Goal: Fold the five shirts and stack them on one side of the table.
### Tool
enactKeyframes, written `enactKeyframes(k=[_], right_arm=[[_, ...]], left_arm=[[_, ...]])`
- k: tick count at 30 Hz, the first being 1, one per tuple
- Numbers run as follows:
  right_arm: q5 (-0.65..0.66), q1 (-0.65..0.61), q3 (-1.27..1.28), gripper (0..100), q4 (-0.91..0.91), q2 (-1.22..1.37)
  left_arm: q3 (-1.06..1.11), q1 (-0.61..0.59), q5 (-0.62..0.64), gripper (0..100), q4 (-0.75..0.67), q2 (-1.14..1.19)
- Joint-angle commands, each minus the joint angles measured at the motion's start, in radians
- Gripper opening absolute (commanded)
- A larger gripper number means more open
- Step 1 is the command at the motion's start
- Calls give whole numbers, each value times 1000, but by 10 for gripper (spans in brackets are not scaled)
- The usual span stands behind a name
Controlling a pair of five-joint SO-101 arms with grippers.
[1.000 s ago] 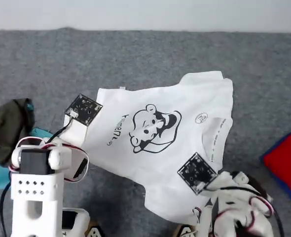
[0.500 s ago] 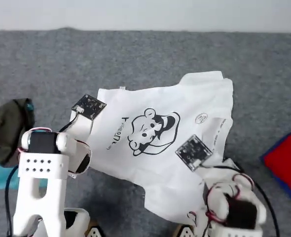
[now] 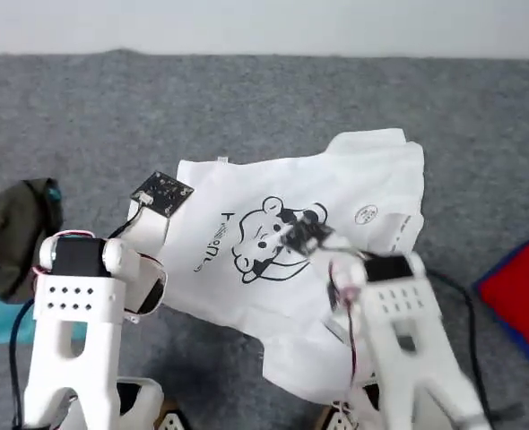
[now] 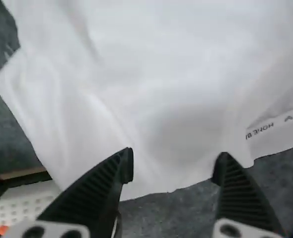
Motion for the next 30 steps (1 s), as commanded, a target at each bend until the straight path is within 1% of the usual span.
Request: enactKeyframes(k=[1, 8, 13, 17, 18, 20, 25, 27, 30], right_arm=[[-44, -10, -169, 303, 24, 211], [-43, -10, -213, 303, 15, 441], [-43, 2, -215, 303, -19, 498], [-41, 42, -215, 300, -68, 521], [-41, 50, -216, 288, -77, 527], [-32, 56, -216, 233, -90, 541], [87, 58, -218, 6, -117, 596], [106, 71, -218, 26, -124, 611], [110, 99, -221, 7, -130, 619]], left_arm=[[-7, -5, -14, 14, 31, 2], [-7, -5, -14, 14, 31, 2], [-7, -5, -14, 14, 31, 2], [-7, -6, -14, 14, 31, 2], [-7, -6, -14, 14, 31, 2], [-7, -6, -14, 14, 31, 2], [-5, -6, -14, 14, 31, 2], [-5, -6, -14, 14, 31, 2], [-5, -6, -14, 14, 31, 2]])
